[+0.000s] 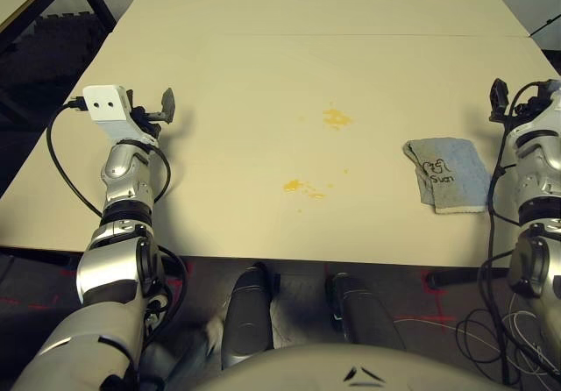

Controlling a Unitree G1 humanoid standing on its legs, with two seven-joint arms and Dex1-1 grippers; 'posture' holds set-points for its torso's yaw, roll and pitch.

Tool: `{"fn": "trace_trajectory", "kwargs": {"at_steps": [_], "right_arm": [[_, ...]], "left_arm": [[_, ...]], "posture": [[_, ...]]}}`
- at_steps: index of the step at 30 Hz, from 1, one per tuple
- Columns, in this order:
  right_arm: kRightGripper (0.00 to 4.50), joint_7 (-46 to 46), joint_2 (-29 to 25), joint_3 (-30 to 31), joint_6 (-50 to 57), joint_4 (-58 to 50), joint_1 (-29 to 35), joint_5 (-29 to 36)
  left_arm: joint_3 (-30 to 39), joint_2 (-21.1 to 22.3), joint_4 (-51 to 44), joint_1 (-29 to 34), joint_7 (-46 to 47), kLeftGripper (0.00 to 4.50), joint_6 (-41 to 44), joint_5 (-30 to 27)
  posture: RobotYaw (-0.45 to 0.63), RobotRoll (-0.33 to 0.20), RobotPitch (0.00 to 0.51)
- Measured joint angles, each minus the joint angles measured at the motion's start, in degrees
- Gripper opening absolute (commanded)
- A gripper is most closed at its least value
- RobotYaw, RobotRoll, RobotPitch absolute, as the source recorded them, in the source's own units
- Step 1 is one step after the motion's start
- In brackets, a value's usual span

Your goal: Wipe the water off the table with a rag.

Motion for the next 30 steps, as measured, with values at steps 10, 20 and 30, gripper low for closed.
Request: {"fn": "trace_trajectory", "kwargs": {"at_steps": [10, 20, 30], "right_arm": [[4.45, 0.1, 0.0, 0.5, 0.0, -0.2, 0.6, 0.0], [4.45, 0.2, 0.0, 0.5, 0.0, -0.3, 1.6, 0.0], [4.45, 0.9, -0.9, 0.5, 0.1, 0.1, 1.1, 0.0]], "left_arm": [[-0.1, 0.0, -0.2, 0.1, -0.8, 4.5, 0.0, 0.0], [-1.7, 0.5, -12.0, 2.8, -24.0, 4.5, 11.3, -6.3], [-8.6, 7.9, -43.6, 16.8, -49.9, 4.5, 35.7, -17.1]], "posture": [[0.06, 0.0, 0.2], [0.08, 0.0, 0.194], [0.11, 0.0, 0.192]]}}
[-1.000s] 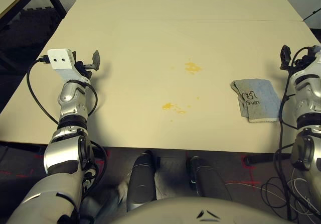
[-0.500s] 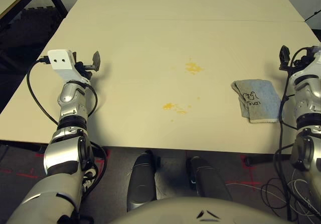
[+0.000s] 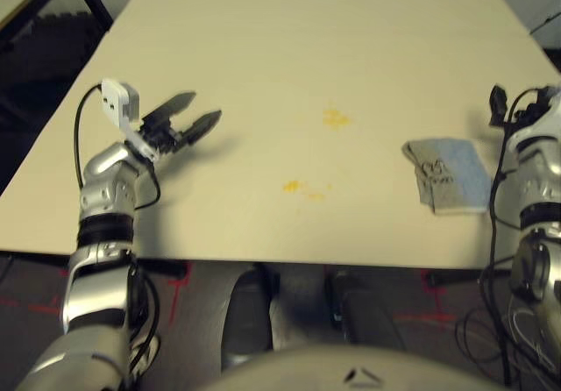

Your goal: Wipe the water off the table with a rag.

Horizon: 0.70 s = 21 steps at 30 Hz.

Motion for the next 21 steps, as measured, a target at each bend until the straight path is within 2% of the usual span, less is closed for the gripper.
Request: {"fn": "trace_trajectory", "kwargs": {"at_steps": [4, 10, 13, 21], "right_arm": [[4.45, 2.7, -1.1, 0.0, 1.6, -0.1, -0.3, 0.5], [4.45, 12.1, -5.9, -0.4, 9.2, -1.9, 0.2, 3.4], [4.45, 19.2, -10.0, -0.4, 16.0, -5.2, 1.7, 5.4], [4.45, 35.5, -18.1, 0.0, 37.2, -18.6, 11.4, 10.3]], "left_arm": [[-3.4, 2.2, -6.3, 3.4, -5.5, 4.5, 0.9, 0.2], [-6.9, 2.6, -6.4, 4.6, -9.1, 4.5, -5.3, 3.6], [-8.0, 2.6, -5.8, 4.9, -9.9, 4.5, -8.4, 4.9], [-8.8, 2.6, -3.5, 5.3, -10.3, 4.5, -11.6, 5.8]], "posture": [[0.11, 0.0, 0.195], [0.09, 0.0, 0.203], [0.08, 0.0, 0.204], [0.06, 0.0, 0.206]]}}
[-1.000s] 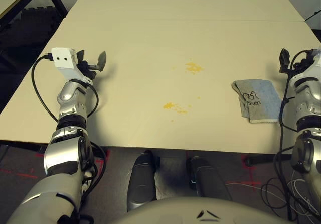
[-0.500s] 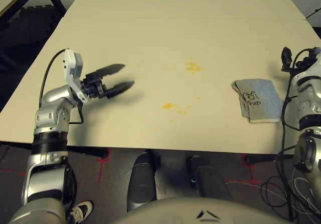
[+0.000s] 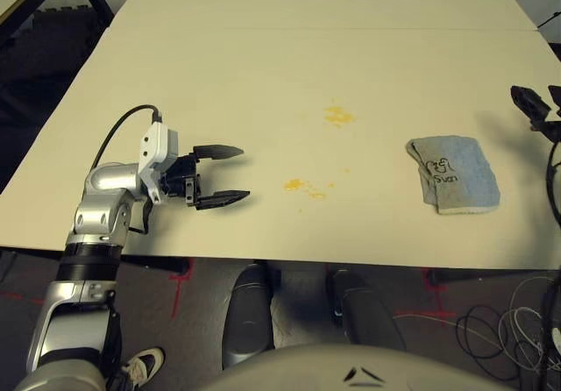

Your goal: Wipe the water off the table with a rag.

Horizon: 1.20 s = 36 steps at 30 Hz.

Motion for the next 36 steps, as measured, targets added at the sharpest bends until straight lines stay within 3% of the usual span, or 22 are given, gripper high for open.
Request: {"fn": "trace_trajectory", "kwargs": {"at_steps": [12, 25, 29, 36], "right_arm": [[4.45, 6.2, -0.7, 2.8, 18.9, -16.7, 12.2, 3.1], [4.45, 0.8, 6.5, 6.7, 22.5, -26.7, 14.5, 2.7], [3.57, -0.3, 7.3, 7.3, 22.6, -27.7, 14.6, 2.3], [0.99, -0.3, 7.8, 6.5, 23.3, -27.5, 14.9, 3.7]], "left_arm": [[-0.8, -0.6, 2.0, -1.4, 0.0, 4.5, -1.8, 0.2], [-1.1, -0.6, 2.0, -1.4, 0.0, 4.5, -1.9, 0.3], [-1.1, -0.6, 2.0, -1.4, 0.0, 4.5, -2.0, 0.3], [-1.2, -0.6, 2.0, -1.6, 0.2, 4.5, -2.3, 0.3]], "posture": [[0.06, 0.0, 0.209], [0.07, 0.0, 0.21], [0.07, 0.0, 0.21], [0.06, 0.0, 0.208]]}}
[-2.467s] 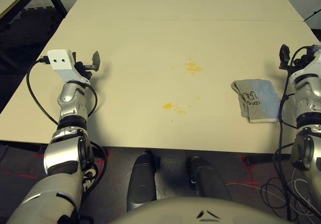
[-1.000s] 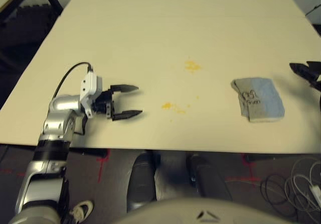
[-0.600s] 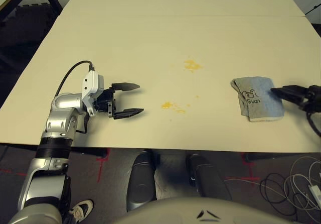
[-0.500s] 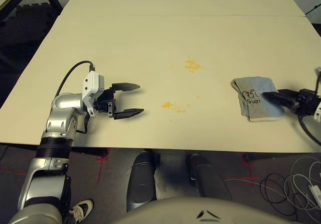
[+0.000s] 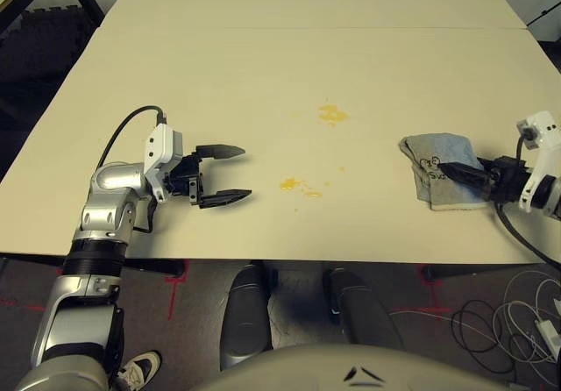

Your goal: Wipe the water off the table with a rag.

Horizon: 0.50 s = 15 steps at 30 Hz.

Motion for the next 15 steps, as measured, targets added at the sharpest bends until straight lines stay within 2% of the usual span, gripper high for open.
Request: {"fn": "trace_trajectory", "kwargs": {"at_steps": [2, 4, 10, 15], "right_arm": [[0.34, 0.0, 0.3, -1.3, 1.0, 0.4, -0.2, 1.3], [0.11, 0.0, 1.5, -2.6, 2.7, 0.2, -0.5, 3.5], [0.1, 0.0, 5.3, -5.8, 10.4, -5.2, -3.0, 14.2], [0.1, -1.5, 7.0, -5.2, 14.0, -10.1, -3.9, 18.0]], "left_arm": [[-0.1, 0.0, 0.1, -0.1, 0.0, 4.5, -0.2, 0.0], [-0.1, 0.0, 0.3, -0.2, 0.0, 4.5, -0.6, 0.3], [-0.2, 0.3, 2.4, -0.7, -0.3, 4.5, -2.0, 1.2], [-0.2, 1.9, 2.9, -0.6, -1.1, 4.5, -3.0, 1.7]], "posture": [[0.06, 0.0, 0.209], [0.06, 0.0, 0.21], [0.08, 0.0, 0.216], [0.09, 0.0, 0.224]]}}
